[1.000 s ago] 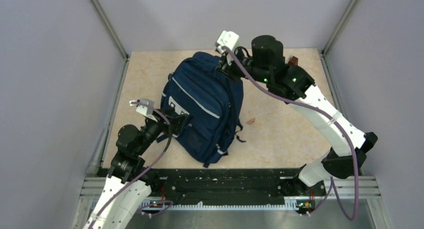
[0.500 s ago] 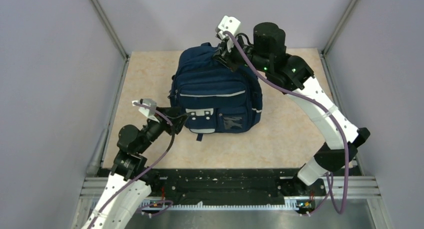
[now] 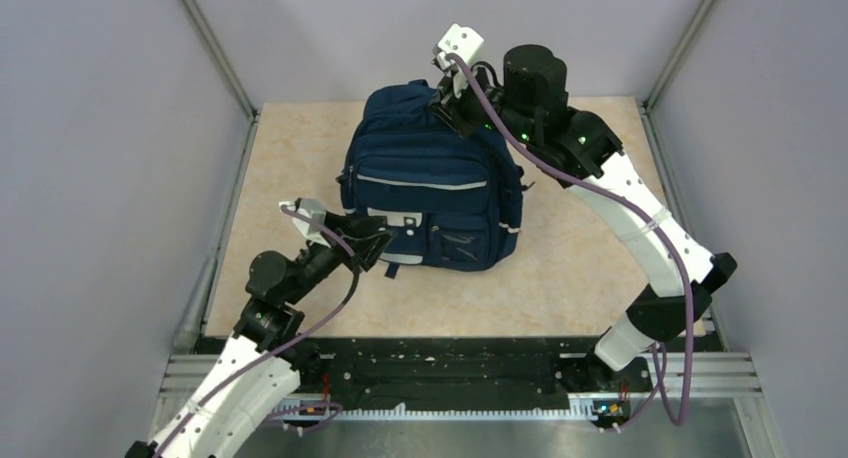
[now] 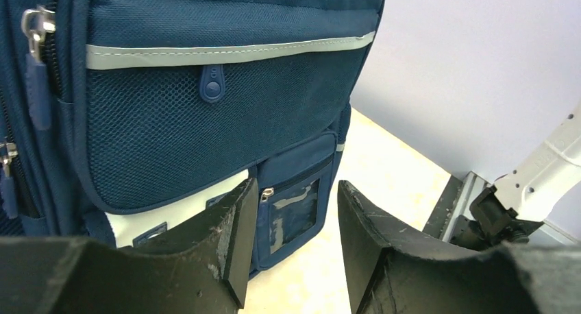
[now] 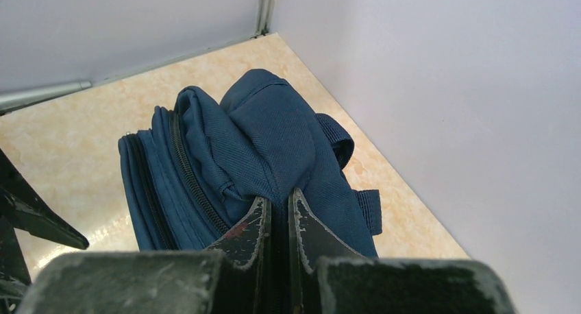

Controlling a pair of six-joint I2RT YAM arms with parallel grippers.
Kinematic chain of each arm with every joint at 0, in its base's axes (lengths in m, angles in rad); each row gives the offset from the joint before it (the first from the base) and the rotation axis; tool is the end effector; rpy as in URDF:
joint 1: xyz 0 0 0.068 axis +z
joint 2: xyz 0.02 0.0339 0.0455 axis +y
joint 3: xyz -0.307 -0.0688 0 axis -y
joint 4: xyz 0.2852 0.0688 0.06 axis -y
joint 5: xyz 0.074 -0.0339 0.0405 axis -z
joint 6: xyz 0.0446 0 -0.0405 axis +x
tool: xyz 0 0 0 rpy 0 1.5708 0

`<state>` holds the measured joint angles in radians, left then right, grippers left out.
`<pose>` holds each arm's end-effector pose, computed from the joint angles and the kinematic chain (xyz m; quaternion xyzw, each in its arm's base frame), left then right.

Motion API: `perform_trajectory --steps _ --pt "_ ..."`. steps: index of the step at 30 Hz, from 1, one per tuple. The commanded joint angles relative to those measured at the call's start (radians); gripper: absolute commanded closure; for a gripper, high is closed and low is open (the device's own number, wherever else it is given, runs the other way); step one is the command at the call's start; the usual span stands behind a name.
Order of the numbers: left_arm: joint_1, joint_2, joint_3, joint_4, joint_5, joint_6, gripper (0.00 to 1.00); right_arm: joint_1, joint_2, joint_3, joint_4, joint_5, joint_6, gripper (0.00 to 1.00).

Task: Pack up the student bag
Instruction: Unzip the student bag at the center of the board.

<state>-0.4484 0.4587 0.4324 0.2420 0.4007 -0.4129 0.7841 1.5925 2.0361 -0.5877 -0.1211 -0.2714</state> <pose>0.1221 -0.0780 0.3265 0.1659 0.6115 -0.4321 0.6417 0.2621 0.2690 0.5800 -0.4143 0.6322 0.2099 0.6202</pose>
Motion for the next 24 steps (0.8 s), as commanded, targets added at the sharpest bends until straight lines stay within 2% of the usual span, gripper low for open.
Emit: perform_trajectory --steps 1,6,24 --pt "-0.067 0.05 0.05 0.075 -0.135 0.083 0.49 -0.001 -0.068 0.048 0.334 0.0 0.044 1.0" --pt "-0.117 0.102 0.086 0.103 -0.256 0.151 0.49 0.0 -0.071 0.043 0.336 -0.007 0.047 1.0" --pt "-0.144 0.241 0.115 0.314 -0.365 0.218 0.53 0.0 -0.077 -0.01 0.364 0.003 0.047 1.0"
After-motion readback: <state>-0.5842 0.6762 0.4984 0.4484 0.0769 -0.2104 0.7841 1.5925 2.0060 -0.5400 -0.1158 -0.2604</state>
